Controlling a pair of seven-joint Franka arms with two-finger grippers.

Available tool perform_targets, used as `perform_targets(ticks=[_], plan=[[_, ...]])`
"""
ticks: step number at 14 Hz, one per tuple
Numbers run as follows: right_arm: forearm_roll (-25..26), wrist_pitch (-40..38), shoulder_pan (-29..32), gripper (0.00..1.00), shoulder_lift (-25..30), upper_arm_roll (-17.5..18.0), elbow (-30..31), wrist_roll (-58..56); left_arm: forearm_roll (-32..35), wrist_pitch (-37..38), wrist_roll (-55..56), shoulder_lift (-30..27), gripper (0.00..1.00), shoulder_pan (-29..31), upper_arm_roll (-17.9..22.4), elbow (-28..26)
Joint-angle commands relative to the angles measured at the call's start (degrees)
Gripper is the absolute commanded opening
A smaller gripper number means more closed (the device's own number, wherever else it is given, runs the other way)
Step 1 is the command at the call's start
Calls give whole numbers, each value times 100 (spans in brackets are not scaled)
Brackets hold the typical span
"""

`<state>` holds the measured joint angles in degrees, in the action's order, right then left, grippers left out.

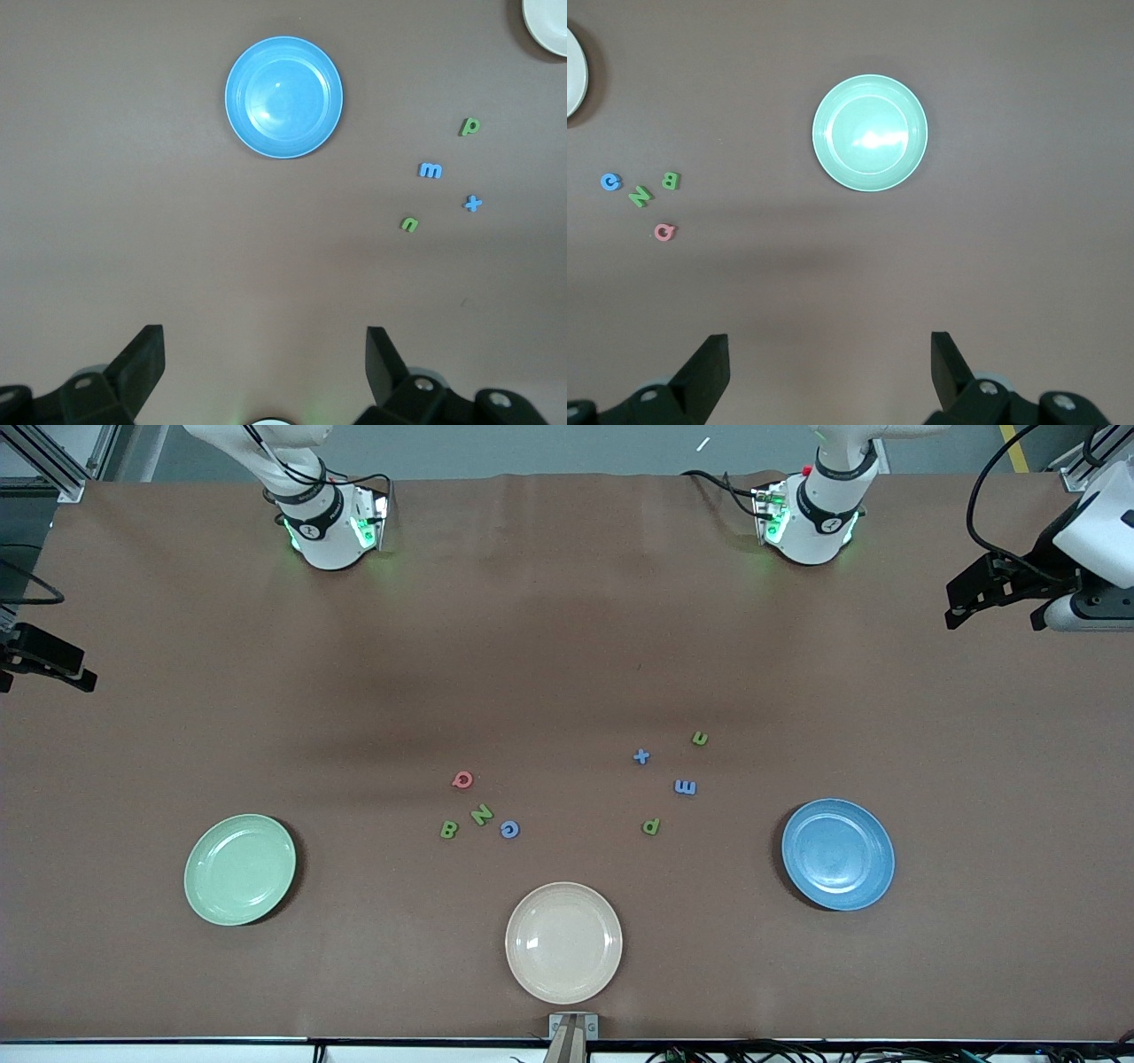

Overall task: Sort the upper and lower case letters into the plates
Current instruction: 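Move the left gripper toward the letters while the right gripper follows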

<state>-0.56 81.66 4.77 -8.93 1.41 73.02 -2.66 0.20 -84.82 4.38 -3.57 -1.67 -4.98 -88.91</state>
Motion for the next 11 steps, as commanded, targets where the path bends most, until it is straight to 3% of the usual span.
perform_targets(ticks=[1, 6, 11], plan=[[135, -37, -2, 100, 110, -17, 63, 82, -99, -17, -7, 14, 100, 8, 15, 32], [47, -45, 112, 100, 67, -53, 63, 29, -99, -174, 54, 522, 100, -123, -55, 76], [39, -37, -107, 100, -117, -18, 422, 108, -99, -1396, 248, 873, 100, -185, -432, -863]])
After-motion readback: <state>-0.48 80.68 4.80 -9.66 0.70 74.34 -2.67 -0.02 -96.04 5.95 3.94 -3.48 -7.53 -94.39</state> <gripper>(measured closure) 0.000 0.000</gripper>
